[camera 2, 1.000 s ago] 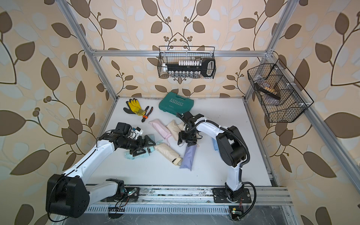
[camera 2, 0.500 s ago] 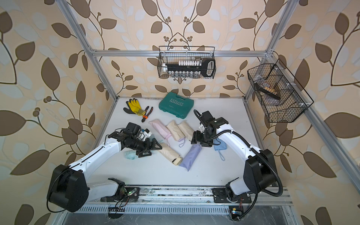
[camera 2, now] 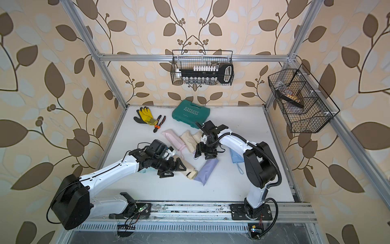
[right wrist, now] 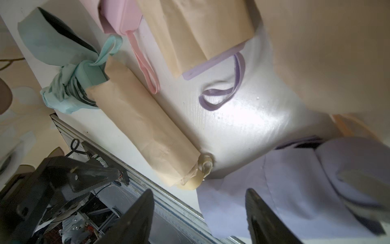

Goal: Take umbrellas out of sleeves
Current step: Adjust the umbrella at the center of the board.

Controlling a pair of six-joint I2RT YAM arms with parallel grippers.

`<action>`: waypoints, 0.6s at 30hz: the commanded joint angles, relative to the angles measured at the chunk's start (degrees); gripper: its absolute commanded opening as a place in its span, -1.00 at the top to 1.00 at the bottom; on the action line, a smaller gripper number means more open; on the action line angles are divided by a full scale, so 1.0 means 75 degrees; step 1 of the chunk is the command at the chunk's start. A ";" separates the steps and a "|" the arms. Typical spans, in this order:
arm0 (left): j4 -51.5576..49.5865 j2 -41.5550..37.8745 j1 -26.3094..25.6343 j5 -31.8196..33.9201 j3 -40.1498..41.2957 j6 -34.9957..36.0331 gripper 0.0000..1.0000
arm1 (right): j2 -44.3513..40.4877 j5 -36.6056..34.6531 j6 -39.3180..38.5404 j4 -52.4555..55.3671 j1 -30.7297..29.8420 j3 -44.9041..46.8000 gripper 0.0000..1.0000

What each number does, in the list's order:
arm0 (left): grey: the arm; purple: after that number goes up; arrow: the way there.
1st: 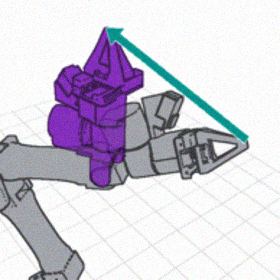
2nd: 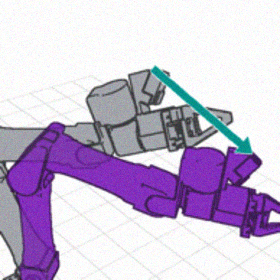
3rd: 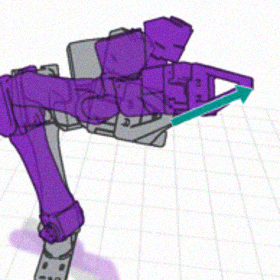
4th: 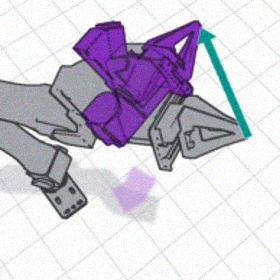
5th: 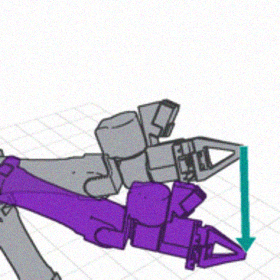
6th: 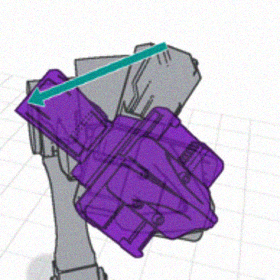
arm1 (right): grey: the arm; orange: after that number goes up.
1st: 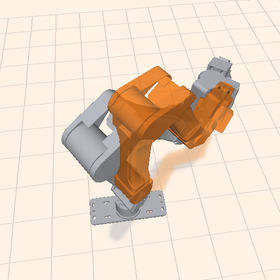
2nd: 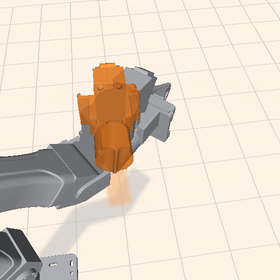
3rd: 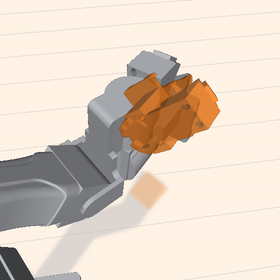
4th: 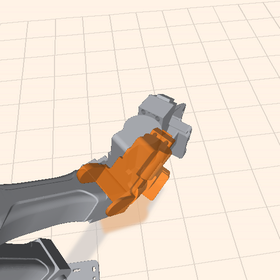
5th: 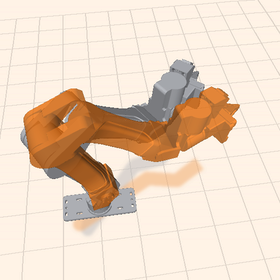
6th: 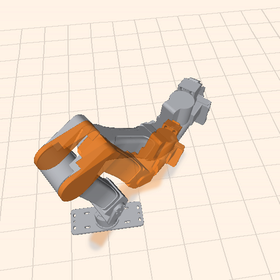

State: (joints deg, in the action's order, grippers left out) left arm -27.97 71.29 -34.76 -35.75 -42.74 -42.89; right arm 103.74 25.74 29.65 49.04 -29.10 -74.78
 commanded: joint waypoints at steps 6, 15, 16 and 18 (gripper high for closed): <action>0.1182 0.0408 -0.1018 0.0358 -0.0010 -0.1103 -0.97 | -0.0545 -0.0103 -0.0064 0.0166 0.0974 0.0887 -0.38; 0.1630 0.2635 -0.2302 0.0699 -0.1249 -0.1483 -0.95 | -0.2198 -0.0330 0.0035 0.0671 0.1510 0.1810 -0.39; 0.1821 0.2730 -0.2314 0.0703 -0.1231 -0.1626 -0.95 | -0.2382 -0.0378 0.0071 0.0637 0.1531 0.1876 -0.39; 0.2305 0.2904 -0.2314 0.0666 -0.1145 -0.2011 -0.96 | -0.2655 -0.0422 0.0040 0.0695 0.1580 0.1920 -0.39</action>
State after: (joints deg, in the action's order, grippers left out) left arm -15.03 92.53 -52.18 -32.27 -50.57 -54.02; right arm 85.91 23.79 29.78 52.40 -17.74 -61.43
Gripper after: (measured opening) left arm 0.978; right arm 0.695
